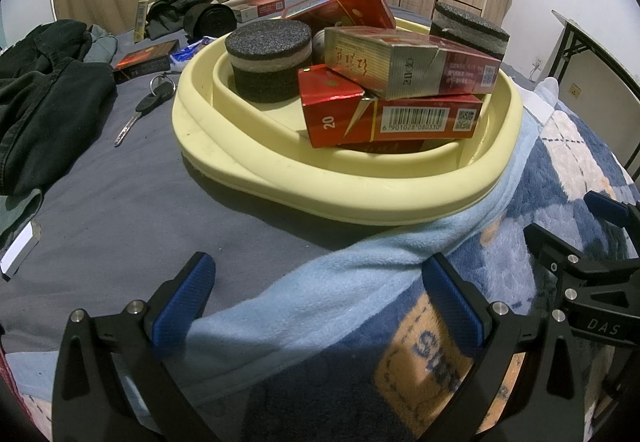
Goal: Organize rigid objects
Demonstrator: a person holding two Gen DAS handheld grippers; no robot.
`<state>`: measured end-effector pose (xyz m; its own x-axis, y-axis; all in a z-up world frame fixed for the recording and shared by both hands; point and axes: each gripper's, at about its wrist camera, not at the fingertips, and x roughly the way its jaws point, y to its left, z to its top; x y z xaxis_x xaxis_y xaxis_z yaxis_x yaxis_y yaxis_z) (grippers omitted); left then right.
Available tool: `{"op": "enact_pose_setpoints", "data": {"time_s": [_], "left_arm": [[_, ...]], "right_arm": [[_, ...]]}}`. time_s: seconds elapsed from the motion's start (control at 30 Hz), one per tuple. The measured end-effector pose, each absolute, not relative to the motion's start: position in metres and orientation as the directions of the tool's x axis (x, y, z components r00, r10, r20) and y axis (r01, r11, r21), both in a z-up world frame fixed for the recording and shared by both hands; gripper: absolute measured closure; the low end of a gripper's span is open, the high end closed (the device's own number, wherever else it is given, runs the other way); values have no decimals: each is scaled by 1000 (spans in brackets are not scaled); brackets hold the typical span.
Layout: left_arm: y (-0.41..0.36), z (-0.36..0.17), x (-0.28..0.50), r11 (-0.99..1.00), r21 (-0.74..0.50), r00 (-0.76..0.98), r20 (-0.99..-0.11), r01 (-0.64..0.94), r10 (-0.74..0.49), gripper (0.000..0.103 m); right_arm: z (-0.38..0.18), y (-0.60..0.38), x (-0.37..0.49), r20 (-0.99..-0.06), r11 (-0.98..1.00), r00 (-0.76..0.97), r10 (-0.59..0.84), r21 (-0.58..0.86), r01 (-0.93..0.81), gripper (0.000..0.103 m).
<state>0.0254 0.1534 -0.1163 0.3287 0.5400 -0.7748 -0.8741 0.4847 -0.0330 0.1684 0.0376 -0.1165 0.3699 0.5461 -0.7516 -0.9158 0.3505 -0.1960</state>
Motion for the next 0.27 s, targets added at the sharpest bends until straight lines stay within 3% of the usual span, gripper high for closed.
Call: {"op": "enact_pose_setpoints", "data": {"time_s": [0.27], "left_arm": [[155, -114, 24, 487, -49, 342, -771, -872, 537, 0]], "right_arm": [[-116, 38, 168, -752, 351, 370, 546, -196, -916, 0]]}}
